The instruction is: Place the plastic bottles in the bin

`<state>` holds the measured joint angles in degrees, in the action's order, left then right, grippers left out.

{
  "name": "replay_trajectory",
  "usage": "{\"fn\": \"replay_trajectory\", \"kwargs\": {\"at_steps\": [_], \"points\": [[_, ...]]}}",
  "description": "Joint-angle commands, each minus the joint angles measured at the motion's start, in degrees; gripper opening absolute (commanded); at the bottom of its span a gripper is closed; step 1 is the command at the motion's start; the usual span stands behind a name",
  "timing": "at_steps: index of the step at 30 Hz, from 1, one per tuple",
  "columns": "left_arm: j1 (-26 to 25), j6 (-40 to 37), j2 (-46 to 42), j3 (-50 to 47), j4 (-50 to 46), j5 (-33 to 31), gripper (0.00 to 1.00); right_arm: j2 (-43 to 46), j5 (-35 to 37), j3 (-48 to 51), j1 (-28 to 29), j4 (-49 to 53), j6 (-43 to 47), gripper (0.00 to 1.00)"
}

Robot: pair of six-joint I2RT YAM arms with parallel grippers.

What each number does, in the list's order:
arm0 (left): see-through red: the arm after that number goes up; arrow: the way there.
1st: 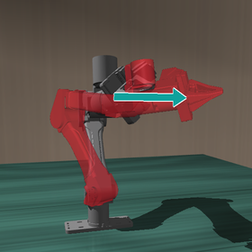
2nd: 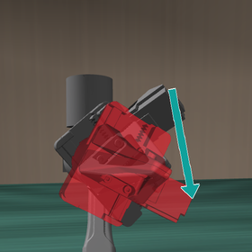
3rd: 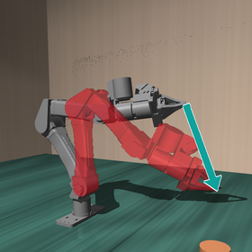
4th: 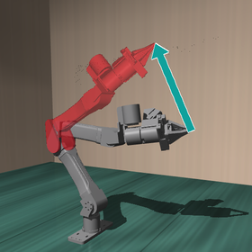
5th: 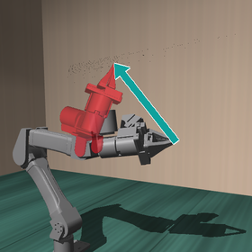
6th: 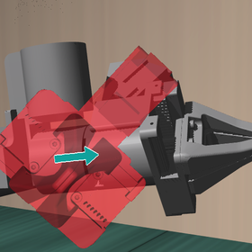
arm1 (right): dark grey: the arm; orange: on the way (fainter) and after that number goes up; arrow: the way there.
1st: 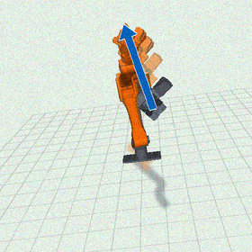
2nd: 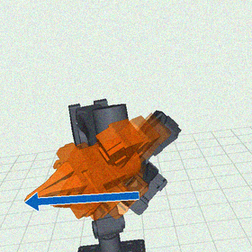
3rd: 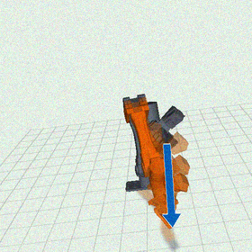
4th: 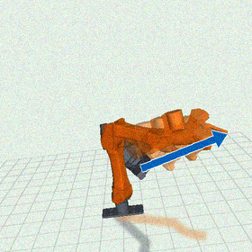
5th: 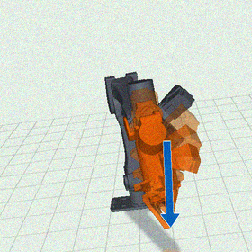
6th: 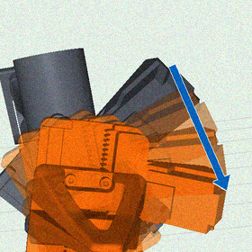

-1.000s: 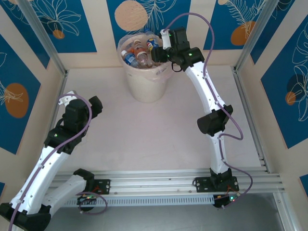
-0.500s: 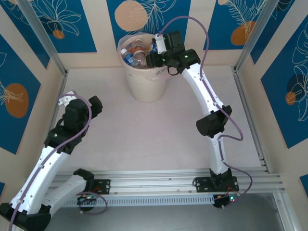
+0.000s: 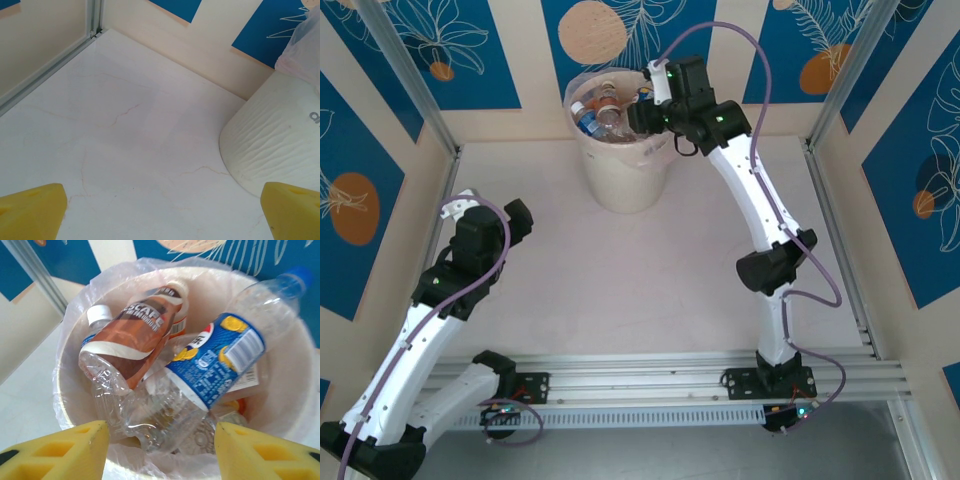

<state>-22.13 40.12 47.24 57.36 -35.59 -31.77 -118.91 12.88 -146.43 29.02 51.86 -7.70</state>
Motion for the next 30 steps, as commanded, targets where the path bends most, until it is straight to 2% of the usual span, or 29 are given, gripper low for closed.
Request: {"fn": "replay_trajectory", "kwargs": {"at_steps": [1,12,18,23,30], "points": [[0.6,0.4,-0.7,0.1,0.8,0.3,1.0,2.5,5.2,-0.2,-0.5,-1.6,-0.6,0.61],[0.5,0.2,-0.2,0.7,0.5,0.3,1.0,-1.2,7.3,-1.8,-3.0,-2.1,-5.1,0.61],[0.6,-1.3,-0.1,1.3,-0.2,-0.7,1.0,1.6,8.7,0.8,-3.6,-1.1,-5.3,0.62],[0.7,-4.3,0.6,2.4,-1.1,-1.9,1.0,10.8,10.8,13.8,-4.2,-4.9,-5.6,0.66],[1.5,-11.1,1.4,2.9,-1.7,-5.8,1.0,30.3,13.9,41.8,-6.4,-12.6,-9.2,0.72]]}}
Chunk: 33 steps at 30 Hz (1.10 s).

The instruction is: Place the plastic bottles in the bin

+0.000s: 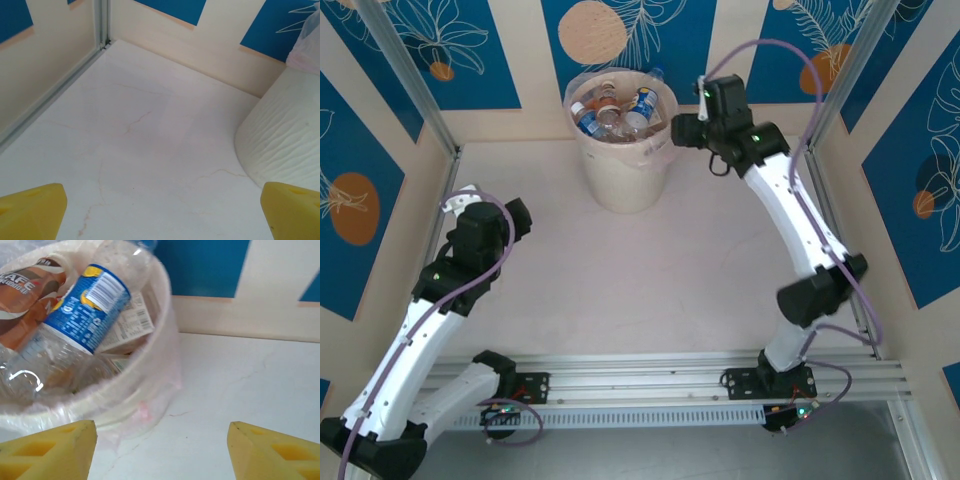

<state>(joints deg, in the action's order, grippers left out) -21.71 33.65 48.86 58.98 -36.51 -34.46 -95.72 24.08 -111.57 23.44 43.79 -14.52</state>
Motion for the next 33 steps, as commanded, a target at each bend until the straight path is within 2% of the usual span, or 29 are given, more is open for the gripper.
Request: {"fn": "replay_trajectory", "kwargs": {"at_steps": [1,3,6,10,13,18,25,33], "points": [[1.4,-5.8,-0.4,1.0,-0.7,-3.6,1.0,10.6,3.6,10.9,-1.0,-5.9,-2.6,0.75],[2.1,-8.5,-1.1,0.1,0.2,-4.3,0.99,16.9,5.7,19.8,-1.3,-8.1,-3.2,0.82],[3.5,-12.0,-2.7,-2.4,2.6,-5.0,1.0,26.5,7.4,32.3,-2.5,-11.3,-3.9,1.0],[4.8,-17.2,-6.2,-8.7,9.4,-4.9,0.99,35.9,9.4,44.9,-4.5,-12.8,-3.8,0.99],[5.4,-22.6,-9.4,-16.1,18.8,-3.4,0.99,41.0,12.4,53.3,-5.7,-14.9,-3.2,0.99],[7.5,-27.2,-10.8,-26.3,33.2,1.8,0.99,48.5,14.0,68.5,-7.5,-28.5,2.2,0.99],[11.3,-29.4,-8.6,-40.0,53.9,7.9,0.99,49.5,10.9,82.3,-9.9,-45.5,8.7,0.99],[17.7,-30.1,-0.4,-46.3,68.0,14.7,1.0,45.1,1.8,91.1,-14.7,-59.7,7.7,0.99]]}}
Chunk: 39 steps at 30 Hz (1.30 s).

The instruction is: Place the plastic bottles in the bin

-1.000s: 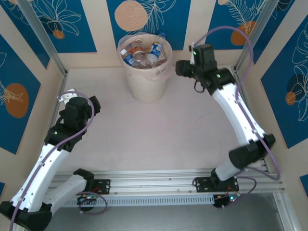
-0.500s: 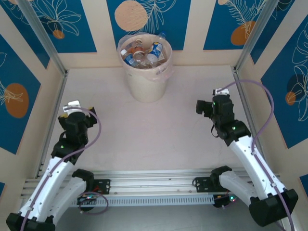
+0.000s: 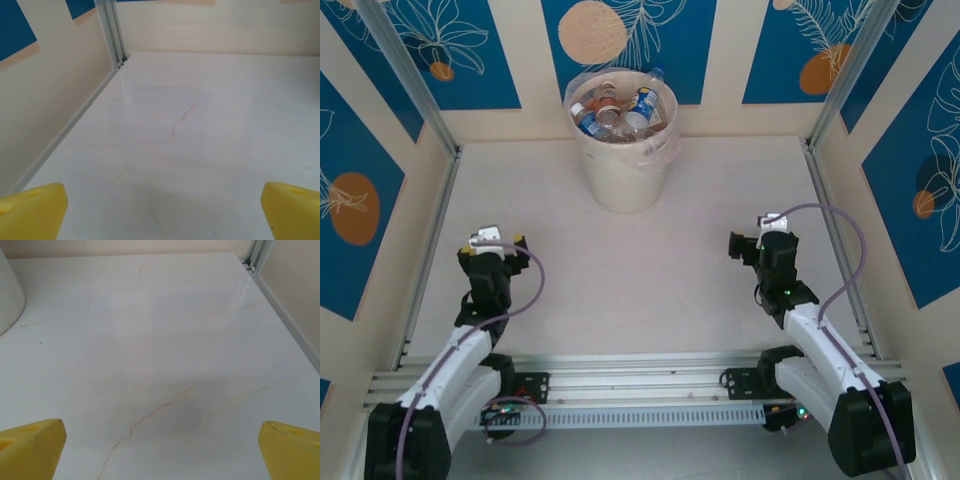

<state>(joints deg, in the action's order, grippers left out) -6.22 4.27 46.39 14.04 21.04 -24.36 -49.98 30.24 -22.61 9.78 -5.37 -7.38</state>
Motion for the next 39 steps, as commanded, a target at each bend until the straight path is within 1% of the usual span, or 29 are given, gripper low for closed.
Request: {"fn": "replay_trajectory", "kwargs": {"at_steps": [1,5,12,19,23,25,28,31,34,39], "points": [[2.8,-0.4,3.5,-1.6,11.9,5.6,0.99,-1.3,-5.4,3.0,-1.3,-12.5,0.7,0.99],[3.6,-0.2,11.3,-0.9,17.1,8.8,0.99,-6.1,-8.6,4.2,-2.4,-17.7,0.8,0.99],[3.8,-1.7,22.7,1.5,23.3,10.5,0.99,-14.8,-11.5,5.1,-2.7,-26.5,1.7,0.99],[3.7,-2.0,34.0,3.3,30.2,13.5,0.99,-20.8,-15.0,3.9,-3.9,-31.3,2.8,0.99],[3.5,-3.3,40.0,6.3,30.2,16.6,0.99,-23.0,-17.4,2.7,-4.7,-32.3,3.2,0.99],[3.3,-4.3,41.4,7.3,29.6,18.4,0.99,-23.9,-18.6,2.3,-4.9,-32.8,3.6,0.99],[2.0,-5.8,41.7,8.2,28.4,17.4,0.99,-25.1,-20.3,2.0,-5.5,-34.2,4.0,0.99],[2.0,-5.6,41.8,8.3,28.3,17.4,1.0,-26.7,-22.0,1.5,-6.2,-35.8,4.1,0.99],[2.0,-5.7,41.8,8.3,28.3,17.3,1.0,-30.5,-23.9,1.5,-7.2,-40.0,4.0,0.99],[2.0,-5.7,41.7,8.2,28.4,17.3,0.99,-36.8,-25.9,-0.2,-8.4,-42.3,3.6,0.99]]}}
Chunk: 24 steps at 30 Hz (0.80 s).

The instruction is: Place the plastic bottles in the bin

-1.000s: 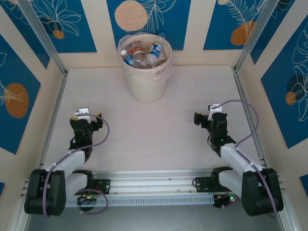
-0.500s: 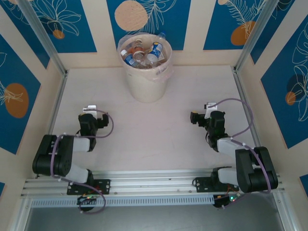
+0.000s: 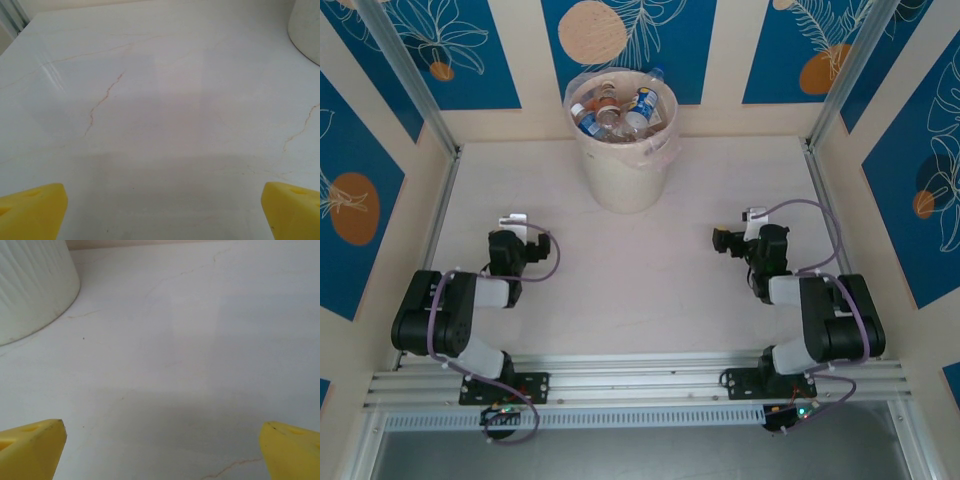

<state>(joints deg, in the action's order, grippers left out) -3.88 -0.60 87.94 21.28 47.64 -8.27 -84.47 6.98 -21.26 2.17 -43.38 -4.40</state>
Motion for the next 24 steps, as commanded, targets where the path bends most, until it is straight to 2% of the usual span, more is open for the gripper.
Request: {"fn": "replay_trajectory", "kwargs": {"at_steps": [1,4,24], "points": [[-0.3,-0.8,0.1,0.9,1.8,1.2,1.0,-3.2,-2.8,-1.5,-1.5,-5.6,-0.1,0.99],[-0.3,-0.9,0.1,0.9,1.8,1.2,1.0,-2.8,-5.6,-2.4,-3.6,-3.3,-2.0,0.99],[-0.4,-0.9,0.0,0.8,1.9,1.2,1.0,-2.8,-3.6,-2.6,-2.4,-2.6,-1.1,0.99]]}}
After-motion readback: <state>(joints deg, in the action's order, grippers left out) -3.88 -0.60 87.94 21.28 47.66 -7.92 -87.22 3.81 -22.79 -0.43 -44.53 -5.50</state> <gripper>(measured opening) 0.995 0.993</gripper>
